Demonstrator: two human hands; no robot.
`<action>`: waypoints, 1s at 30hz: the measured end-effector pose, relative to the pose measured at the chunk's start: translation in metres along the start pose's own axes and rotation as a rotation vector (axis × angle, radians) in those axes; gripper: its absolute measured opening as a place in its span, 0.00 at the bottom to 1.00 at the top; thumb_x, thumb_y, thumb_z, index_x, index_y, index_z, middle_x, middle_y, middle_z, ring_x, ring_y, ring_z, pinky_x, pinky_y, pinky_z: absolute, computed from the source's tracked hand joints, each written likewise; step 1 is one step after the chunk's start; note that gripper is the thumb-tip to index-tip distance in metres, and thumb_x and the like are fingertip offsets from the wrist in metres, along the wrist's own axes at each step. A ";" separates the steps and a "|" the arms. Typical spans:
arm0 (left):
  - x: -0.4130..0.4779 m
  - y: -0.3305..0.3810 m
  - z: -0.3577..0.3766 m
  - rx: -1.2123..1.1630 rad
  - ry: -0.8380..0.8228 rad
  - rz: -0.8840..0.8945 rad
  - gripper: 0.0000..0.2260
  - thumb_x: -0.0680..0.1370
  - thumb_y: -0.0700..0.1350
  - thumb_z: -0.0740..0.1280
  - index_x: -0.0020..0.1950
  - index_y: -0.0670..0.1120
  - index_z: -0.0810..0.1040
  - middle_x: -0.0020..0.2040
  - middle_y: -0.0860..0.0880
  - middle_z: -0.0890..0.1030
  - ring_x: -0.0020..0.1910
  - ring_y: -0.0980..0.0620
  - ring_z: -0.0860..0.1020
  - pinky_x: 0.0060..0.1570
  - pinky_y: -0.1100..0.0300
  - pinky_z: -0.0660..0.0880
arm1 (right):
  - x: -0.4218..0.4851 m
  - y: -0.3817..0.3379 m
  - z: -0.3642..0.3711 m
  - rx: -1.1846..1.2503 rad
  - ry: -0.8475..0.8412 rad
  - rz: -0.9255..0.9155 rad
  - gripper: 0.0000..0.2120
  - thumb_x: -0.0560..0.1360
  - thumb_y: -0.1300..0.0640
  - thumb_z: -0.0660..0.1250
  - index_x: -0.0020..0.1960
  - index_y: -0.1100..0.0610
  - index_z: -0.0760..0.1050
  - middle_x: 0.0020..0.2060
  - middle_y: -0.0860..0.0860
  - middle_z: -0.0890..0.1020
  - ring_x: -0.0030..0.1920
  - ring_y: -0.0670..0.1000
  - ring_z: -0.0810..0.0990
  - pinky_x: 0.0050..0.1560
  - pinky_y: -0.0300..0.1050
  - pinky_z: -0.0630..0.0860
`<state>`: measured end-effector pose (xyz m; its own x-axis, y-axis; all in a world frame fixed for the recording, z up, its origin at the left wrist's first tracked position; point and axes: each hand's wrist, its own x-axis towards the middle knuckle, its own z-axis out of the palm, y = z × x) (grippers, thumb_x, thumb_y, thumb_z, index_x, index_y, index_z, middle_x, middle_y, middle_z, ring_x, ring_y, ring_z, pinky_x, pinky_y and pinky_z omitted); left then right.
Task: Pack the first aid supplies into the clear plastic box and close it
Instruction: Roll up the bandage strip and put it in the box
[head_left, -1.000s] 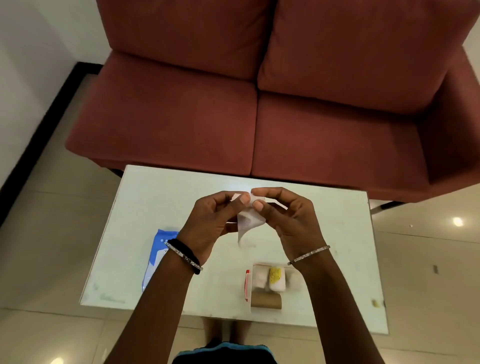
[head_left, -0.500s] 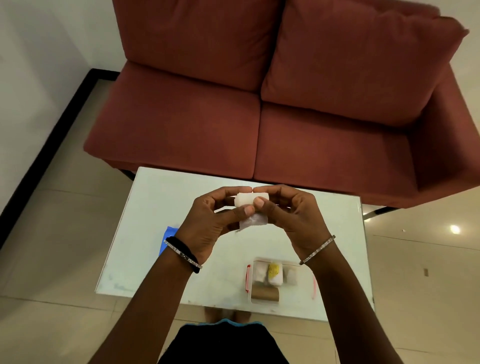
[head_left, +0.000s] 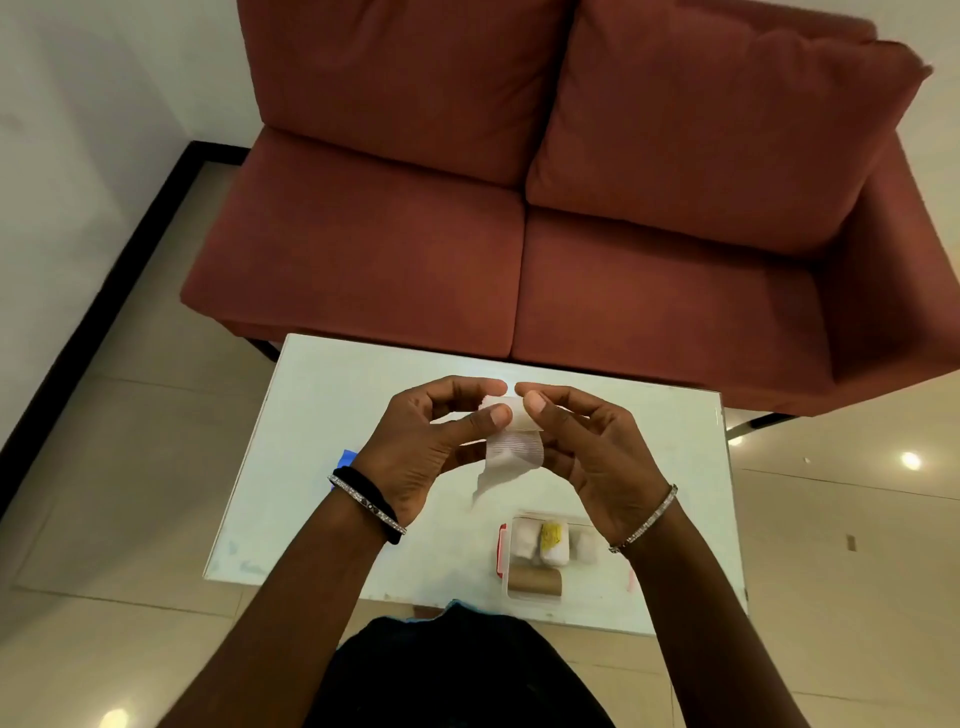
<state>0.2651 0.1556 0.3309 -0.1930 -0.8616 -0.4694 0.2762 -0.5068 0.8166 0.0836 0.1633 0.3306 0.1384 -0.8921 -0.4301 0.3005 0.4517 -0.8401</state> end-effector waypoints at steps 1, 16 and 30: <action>0.000 0.000 0.001 -0.009 -0.004 0.001 0.18 0.66 0.42 0.76 0.55 0.43 0.83 0.45 0.48 0.83 0.46 0.49 0.84 0.44 0.58 0.81 | 0.000 -0.001 0.000 -0.023 0.009 -0.006 0.18 0.67 0.53 0.74 0.53 0.61 0.83 0.45 0.59 0.87 0.43 0.57 0.86 0.43 0.47 0.83; 0.003 0.013 0.005 0.002 -0.033 -0.002 0.16 0.68 0.43 0.75 0.55 0.42 0.83 0.53 0.40 0.84 0.47 0.46 0.85 0.43 0.59 0.81 | 0.008 -0.019 0.001 -0.010 -0.011 0.009 0.19 0.69 0.56 0.72 0.57 0.63 0.81 0.47 0.57 0.86 0.44 0.54 0.86 0.44 0.44 0.82; 0.004 0.008 -0.003 -0.001 0.021 -0.116 0.11 0.73 0.41 0.72 0.54 0.40 0.83 0.48 0.42 0.86 0.45 0.47 0.85 0.41 0.60 0.81 | 0.007 -0.003 0.004 -0.082 -0.058 -0.023 0.19 0.67 0.63 0.74 0.58 0.63 0.80 0.50 0.60 0.85 0.48 0.56 0.85 0.53 0.53 0.82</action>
<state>0.2696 0.1483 0.3349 -0.2046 -0.7973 -0.5679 0.2543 -0.6035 0.7557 0.0871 0.1557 0.3317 0.1874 -0.9006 -0.3922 0.2266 0.4282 -0.8748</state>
